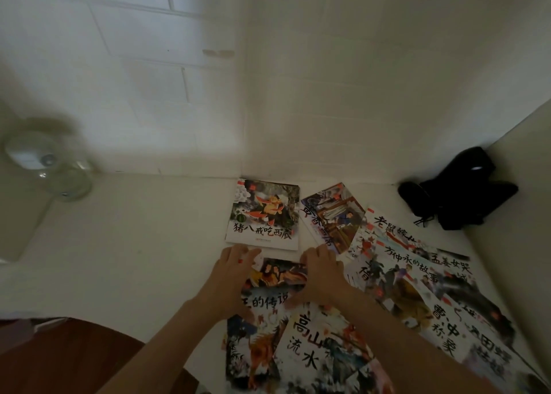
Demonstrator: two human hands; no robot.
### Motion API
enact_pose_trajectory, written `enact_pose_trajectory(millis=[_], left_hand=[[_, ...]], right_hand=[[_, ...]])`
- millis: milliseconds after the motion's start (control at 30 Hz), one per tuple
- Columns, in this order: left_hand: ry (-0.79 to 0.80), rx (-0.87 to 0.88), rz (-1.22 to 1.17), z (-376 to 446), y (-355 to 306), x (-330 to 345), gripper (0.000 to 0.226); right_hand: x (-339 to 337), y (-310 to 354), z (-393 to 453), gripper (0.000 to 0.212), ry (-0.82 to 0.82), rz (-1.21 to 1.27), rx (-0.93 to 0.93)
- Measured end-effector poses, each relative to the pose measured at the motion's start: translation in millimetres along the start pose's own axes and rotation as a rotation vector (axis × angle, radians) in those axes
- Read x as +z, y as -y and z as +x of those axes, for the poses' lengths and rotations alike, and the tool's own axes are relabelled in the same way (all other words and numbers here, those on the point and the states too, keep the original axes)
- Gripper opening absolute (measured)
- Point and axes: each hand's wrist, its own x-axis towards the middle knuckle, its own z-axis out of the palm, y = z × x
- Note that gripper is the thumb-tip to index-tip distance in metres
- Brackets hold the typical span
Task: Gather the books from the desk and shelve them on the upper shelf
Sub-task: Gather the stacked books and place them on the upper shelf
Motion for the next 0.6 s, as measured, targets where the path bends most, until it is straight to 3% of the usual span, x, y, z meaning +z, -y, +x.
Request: enact_pose_trajectory(millis=[100, 200, 333, 433, 533, 600], left_hand=[[0.029, -0.03, 0.112, 2, -1, -1, 0.125], [0.072, -0.061, 0.166, 5, -2, -8, 0.105], [0.102, -0.062, -0.074, 9, -2, -28, 0.072], [-0.08, -0.072, -0.293, 19, -4, -62, 0.06], [-0.301, -0.055, -0.547, 43, -8, -94, 0.058], [-0.236, 0.032, -0.556, 59, -17, -102, 0.059]], right_hand=[[4, -2, -1, 0.088, -0.013, -0.083, -0.064], [6, 2, 0, 0.078, 0.006, 0.009, -0.142], [0, 8, 2, 0.064, 0.041, 0.328, -0.187], [-13, 4, 3, 0.03, -0.136, 0.443, -0.293], [-41, -11, 2, 0.018, -0.414, 0.631, -0.284], [-63, -23, 1, 0.011, -0.541, 0.665, -0.212]])
